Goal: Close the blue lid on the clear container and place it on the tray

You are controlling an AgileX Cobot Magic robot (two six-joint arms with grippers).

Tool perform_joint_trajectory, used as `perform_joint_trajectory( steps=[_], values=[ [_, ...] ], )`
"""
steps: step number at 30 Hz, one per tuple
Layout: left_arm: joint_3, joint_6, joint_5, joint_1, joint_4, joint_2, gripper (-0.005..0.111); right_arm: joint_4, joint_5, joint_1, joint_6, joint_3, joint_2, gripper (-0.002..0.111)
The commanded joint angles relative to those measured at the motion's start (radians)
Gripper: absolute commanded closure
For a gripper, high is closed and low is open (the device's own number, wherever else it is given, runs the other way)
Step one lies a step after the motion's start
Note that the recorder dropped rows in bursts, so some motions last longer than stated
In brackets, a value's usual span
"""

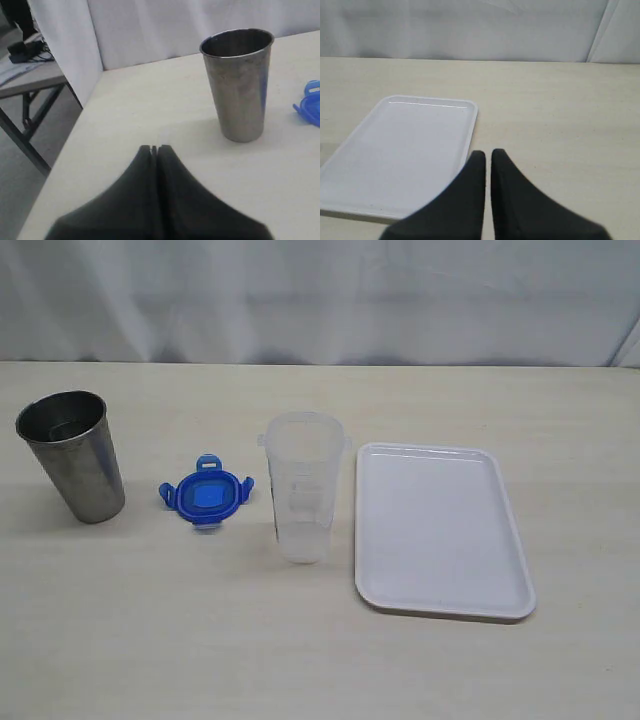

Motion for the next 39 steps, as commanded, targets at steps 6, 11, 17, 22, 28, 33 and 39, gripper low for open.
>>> perform_joint_trajectory(
  steps=[6, 11, 17, 22, 28, 33, 39],
  values=[
    [0.002, -0.006, -0.292, -0.001, -0.1, -0.003, 0.107, 0.004, 0.002, 0.001, 0.005, 0.003, -0.005, 0.104],
    [0.002, -0.006, -0.436, -0.001, -0.189, -0.003, 0.107, 0.004, 0.002, 0.001, 0.005, 0.003, -0.005, 0.104],
    [0.002, -0.421, -0.757, -0.001, -0.187, -0.003, 0.107, 0.004, 0.002, 0.001, 0.005, 0.003, -0.005, 0.104],
    [0.002, -0.434, -0.887, -0.001, -0.185, -0.003, 0.107, 0.004, 0.002, 0.001, 0.005, 0.003, -0.005, 0.104],
    [-0.026, -0.48, -0.928, -0.001, -0.081, 0.005, 0.099, 0.004, 0.002, 0.001, 0.005, 0.003, -0.005, 0.104],
    [-0.116, -0.48, -0.992, -0.001, -0.013, 0.27, 0.023, 0.004, 0.002, 0.001, 0.005, 0.003, -0.005, 0.104],
    [-0.135, -0.504, -1.067, -0.001, 0.122, 0.601, 0.01, 0.004, 0.002, 0.001, 0.005, 0.003, -0.005, 0.104]
  ],
)
